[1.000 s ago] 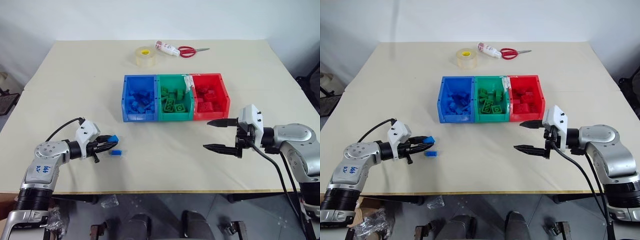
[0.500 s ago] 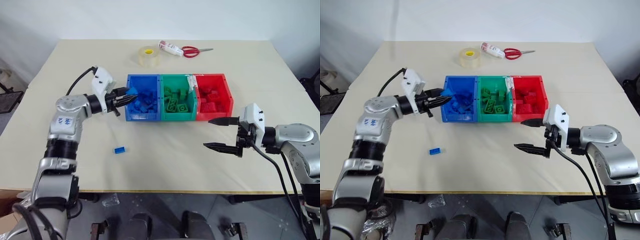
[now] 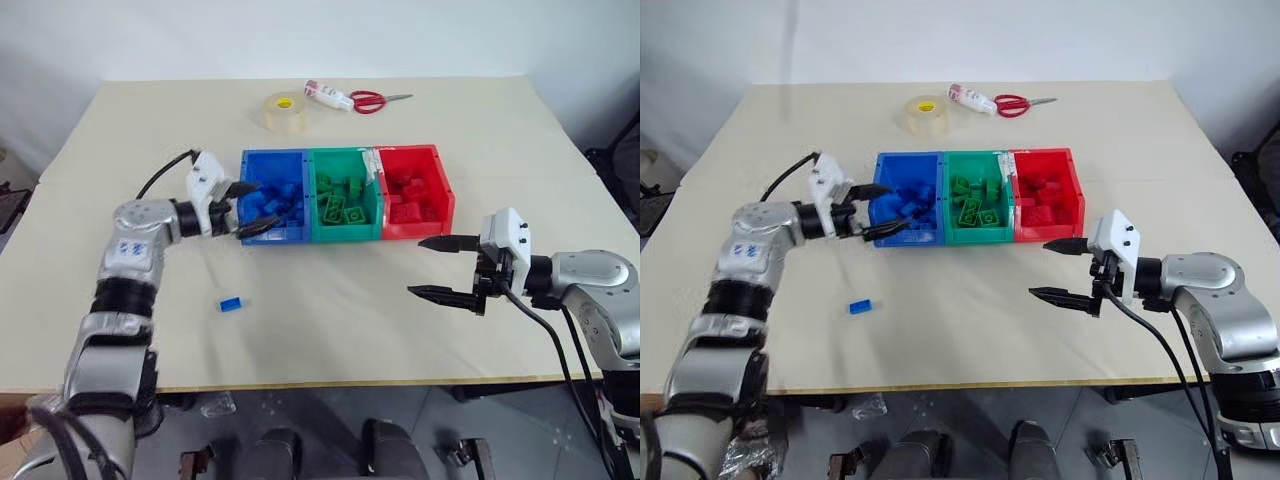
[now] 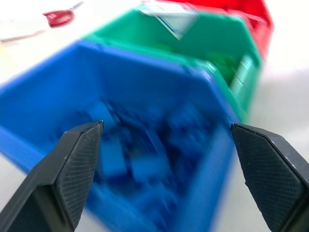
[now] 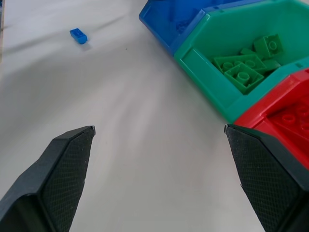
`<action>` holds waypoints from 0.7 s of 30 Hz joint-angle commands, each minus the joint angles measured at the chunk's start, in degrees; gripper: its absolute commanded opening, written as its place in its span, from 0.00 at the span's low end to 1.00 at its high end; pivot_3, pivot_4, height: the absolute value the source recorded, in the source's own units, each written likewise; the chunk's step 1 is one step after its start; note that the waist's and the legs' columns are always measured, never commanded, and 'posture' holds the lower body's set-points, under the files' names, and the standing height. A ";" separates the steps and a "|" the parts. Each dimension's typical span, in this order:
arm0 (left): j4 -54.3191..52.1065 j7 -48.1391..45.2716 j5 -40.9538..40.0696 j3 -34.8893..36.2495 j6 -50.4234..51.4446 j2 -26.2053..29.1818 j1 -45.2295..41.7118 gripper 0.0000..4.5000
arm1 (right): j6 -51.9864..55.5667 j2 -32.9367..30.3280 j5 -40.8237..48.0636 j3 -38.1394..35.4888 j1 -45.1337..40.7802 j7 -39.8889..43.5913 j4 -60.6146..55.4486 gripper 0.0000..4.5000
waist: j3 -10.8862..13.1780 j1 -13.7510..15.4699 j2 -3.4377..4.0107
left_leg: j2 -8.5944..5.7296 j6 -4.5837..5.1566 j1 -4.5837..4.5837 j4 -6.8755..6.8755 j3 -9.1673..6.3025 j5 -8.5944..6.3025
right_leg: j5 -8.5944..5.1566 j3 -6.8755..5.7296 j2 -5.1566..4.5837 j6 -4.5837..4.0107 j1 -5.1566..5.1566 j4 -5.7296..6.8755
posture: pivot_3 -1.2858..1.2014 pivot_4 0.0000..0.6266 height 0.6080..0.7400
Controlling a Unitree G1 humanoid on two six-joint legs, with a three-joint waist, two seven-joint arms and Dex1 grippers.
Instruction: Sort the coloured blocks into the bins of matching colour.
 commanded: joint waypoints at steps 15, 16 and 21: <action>-16.91 -17.02 -10.32 16.80 -3.19 18.02 36.08 1.00 | -2.45 0.59 -1.29 2.78 -6.54 5.66 6.05 1.00 | 0.01 1.23 0.02 | -0.08 0.04 -0.01 0.06 -0.01 -0.08 | -0.03 0.14 -0.12 -0.06 -0.14 0.09 | 0.52 0.24 1.00; -17.49 -16.75 -10.40 16.47 -3.05 17.72 35.83 1.00 | -2.50 0.61 -1.36 2.89 -6.79 5.76 6.22 1.00 | 0.01 1.24 0.02 | -0.09 0.05 -0.01 0.06 -0.01 -0.09 | -0.03 0.14 -0.13 -0.06 -0.14 0.10 | 0.52 0.24 1.00; -20.96 -13.31 -8.88 11.61 -2.45 14.46 32.49 1.00 | -2.40 0.58 -1.55 2.77 -6.95 5.90 6.06 1.00 | 0.01 1.19 0.02 | -0.08 0.03 -0.01 0.04 0.01 -0.09 | -0.03 0.14 -0.11 -0.06 -0.19 0.15 | 0.52 0.24 1.00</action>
